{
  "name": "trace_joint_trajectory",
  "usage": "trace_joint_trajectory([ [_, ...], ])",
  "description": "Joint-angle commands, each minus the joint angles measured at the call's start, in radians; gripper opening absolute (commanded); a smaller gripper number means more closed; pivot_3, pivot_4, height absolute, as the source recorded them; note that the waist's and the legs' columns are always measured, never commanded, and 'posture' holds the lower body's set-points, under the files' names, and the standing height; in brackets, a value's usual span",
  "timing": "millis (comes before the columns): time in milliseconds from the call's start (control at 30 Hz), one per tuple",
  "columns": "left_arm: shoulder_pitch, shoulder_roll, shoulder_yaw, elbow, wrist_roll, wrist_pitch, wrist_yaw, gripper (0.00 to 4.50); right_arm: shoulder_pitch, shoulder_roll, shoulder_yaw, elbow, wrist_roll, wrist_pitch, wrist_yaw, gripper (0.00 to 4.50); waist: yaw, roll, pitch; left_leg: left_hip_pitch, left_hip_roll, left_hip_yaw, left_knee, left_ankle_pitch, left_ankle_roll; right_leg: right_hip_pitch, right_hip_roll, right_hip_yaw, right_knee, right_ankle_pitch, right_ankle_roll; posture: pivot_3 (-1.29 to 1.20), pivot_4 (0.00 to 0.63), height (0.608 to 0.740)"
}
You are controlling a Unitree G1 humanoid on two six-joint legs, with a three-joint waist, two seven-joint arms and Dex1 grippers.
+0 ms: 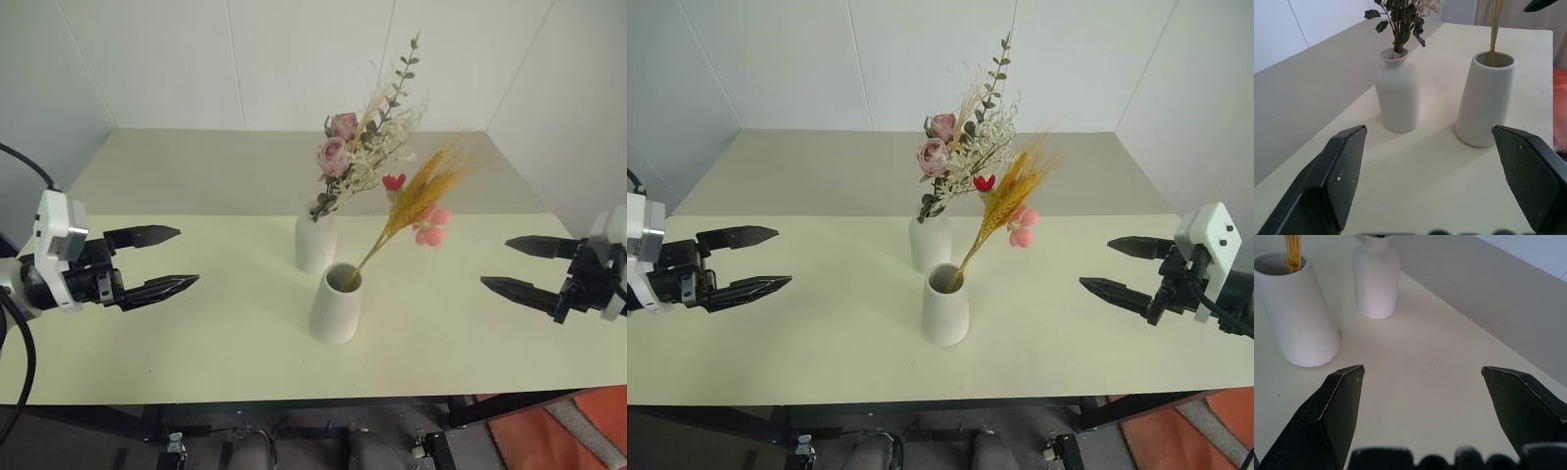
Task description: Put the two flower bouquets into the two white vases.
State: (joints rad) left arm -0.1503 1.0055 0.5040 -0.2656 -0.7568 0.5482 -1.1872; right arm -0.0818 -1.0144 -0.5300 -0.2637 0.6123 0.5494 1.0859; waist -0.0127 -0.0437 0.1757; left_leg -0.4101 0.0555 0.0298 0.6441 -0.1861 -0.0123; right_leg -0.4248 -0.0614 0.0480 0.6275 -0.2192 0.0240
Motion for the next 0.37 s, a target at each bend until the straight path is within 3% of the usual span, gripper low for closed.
trace_joint_trajectory([
  [33,-0.001,0.008,0.035,-0.031,-0.019,0.0,0.011,4.45,-0.004,-0.024,-0.049,-0.003,0.003,-0.017,0.005,4.5,0.0,0.0,0.0,0.0,0.0,0.0,0.0,0.0,0.0,0.0,0.0,0.0,0.0,0.0,0.0,0.0,0.15,0.74],
  [367,-0.001,0.005,0.031,-0.051,-0.031,0.008,0.037,4.45,-0.006,-0.022,-0.046,-0.002,0.003,-0.02,0.005,4.5,0.0,0.0,0.0,0.0,0.0,0.0,0.0,0.0,0.0,0.0,0.0,0.0,0.0,0.0,0.0,0.0,0.15,0.74],
])
